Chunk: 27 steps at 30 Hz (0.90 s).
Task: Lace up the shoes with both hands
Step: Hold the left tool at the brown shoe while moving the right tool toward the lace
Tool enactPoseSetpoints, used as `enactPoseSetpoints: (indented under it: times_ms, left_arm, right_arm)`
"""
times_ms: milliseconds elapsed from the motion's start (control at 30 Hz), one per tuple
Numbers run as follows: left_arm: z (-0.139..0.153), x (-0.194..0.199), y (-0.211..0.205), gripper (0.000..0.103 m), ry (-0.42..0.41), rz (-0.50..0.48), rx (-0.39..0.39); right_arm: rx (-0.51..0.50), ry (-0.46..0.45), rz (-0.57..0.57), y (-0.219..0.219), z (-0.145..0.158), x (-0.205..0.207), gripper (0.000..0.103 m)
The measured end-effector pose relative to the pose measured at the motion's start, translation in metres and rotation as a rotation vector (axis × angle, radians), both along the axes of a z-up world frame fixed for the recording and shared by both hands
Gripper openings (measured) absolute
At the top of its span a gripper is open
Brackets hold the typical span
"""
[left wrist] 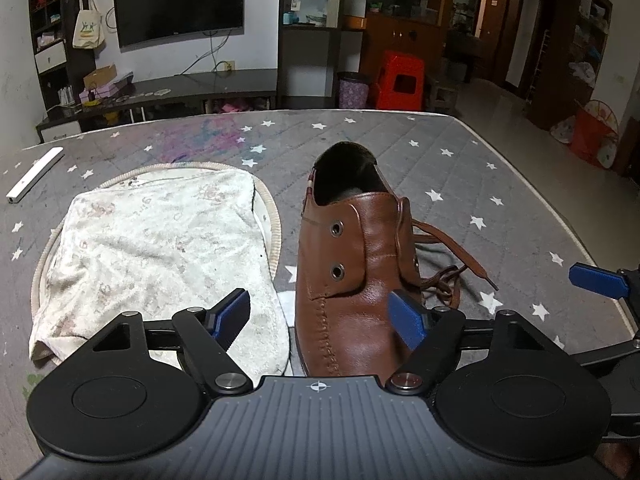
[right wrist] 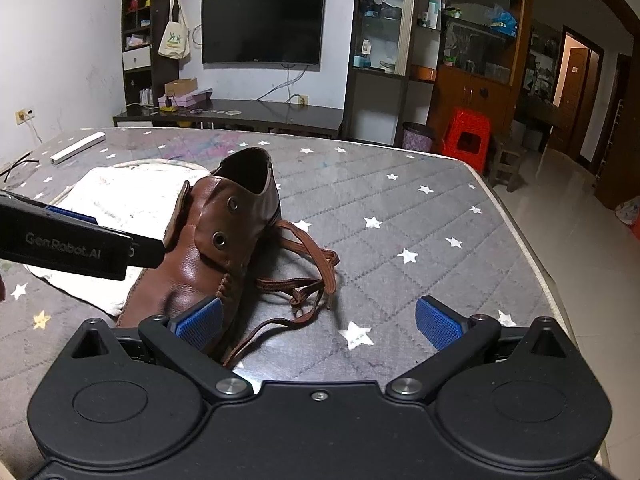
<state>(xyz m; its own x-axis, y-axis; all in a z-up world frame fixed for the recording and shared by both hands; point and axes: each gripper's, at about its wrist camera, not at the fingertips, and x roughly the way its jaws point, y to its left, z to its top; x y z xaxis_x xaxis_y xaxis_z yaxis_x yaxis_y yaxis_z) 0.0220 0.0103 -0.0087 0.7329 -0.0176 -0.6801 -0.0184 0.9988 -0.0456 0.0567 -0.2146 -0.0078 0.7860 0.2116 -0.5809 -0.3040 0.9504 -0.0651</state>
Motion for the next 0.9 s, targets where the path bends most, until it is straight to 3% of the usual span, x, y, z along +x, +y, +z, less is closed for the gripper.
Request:
enactPoseSetpoints:
  times_ms: [200,300,500,600,900]
  left_arm:
    - [0.001,0.007,0.002,0.075,0.0,0.001,-0.006]
    - [0.002,0.01,0.002,0.075,0.002,-0.005,-0.001]
    - [0.001,0.017,-0.001,0.074,0.006,-0.01,0.001]
    - [0.0,0.021,-0.002,0.073,0.011,-0.013,0.003]
    - [-0.004,0.03,0.001,0.071,0.026,-0.022,0.002]
  right_arm:
    - [-0.003,0.011,0.002,0.0,-0.003,0.005,0.103]
    - [-0.004,0.018,0.003,0.0,-0.004,0.008,0.095]
    - [0.001,0.035,0.01,-0.004,-0.008,0.015,0.093]
    - [0.004,0.044,0.013,-0.005,-0.01,0.018,0.08]
    - [0.011,0.07,0.022,-0.01,-0.017,0.029,0.066]
